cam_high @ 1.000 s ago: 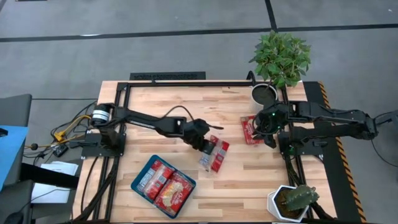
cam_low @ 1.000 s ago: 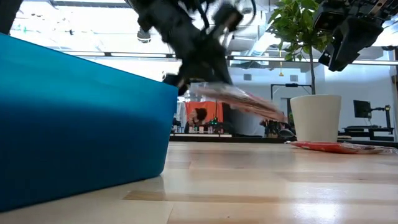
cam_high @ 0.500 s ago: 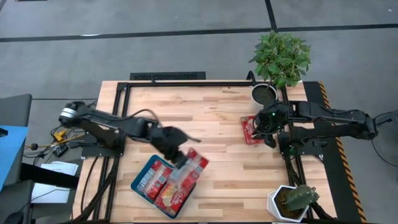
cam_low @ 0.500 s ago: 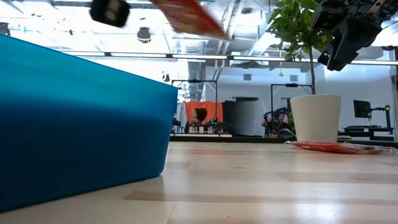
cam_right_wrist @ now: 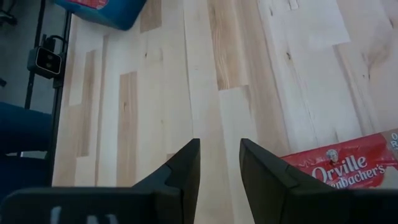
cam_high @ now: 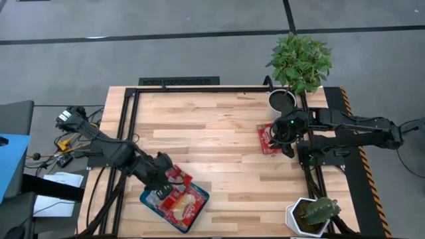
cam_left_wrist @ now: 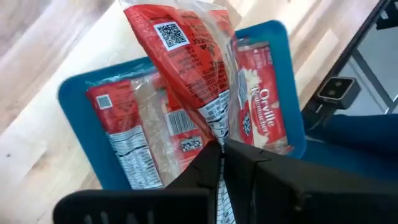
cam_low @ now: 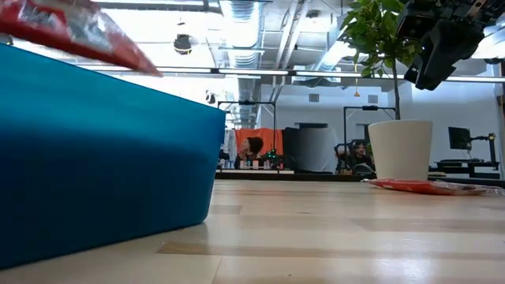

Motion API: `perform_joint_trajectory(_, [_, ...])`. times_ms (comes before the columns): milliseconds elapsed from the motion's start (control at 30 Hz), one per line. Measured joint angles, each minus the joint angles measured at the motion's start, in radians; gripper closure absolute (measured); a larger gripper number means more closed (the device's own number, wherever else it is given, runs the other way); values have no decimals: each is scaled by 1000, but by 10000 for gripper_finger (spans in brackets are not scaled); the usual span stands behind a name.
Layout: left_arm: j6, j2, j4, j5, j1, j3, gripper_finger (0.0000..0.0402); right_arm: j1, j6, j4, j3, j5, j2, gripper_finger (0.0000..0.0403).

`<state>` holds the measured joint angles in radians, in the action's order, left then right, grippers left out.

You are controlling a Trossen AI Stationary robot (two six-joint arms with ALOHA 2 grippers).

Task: Sort popcorn bags into baskets
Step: Put the red popcorn bag into the blue bin

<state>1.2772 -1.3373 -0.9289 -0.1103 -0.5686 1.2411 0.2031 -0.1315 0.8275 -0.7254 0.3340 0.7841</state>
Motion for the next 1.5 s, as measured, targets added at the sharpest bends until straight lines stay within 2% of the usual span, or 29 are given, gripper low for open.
perform_joint_trajectory(333, [157,132,163,-7,-85,-247,401,0,-3,-1,0,-1,1,267])
perform_joint_trajectory(667, [210,248,320,-7,-99,-443,402,0,-19,-2,0,-2,1,267])
perform_joint_trajectory(867, [209,251,388,-4,-99,-505,402,0,-21,-1,0,-3,1,267])
perform_joint_trajectory(1267, [297,251,360,-7,-99,-555,398,0,-21,-1,0,-3,1,267])
perform_joint_trajectory(1367, [311,251,334,-7,-99,-558,378,0,-21,-1,0,-3,1,267])
perform_joint_trajectory(1500, [322,251,291,-2,-99,-558,328,0,-20,-1,0,-3,1,267])
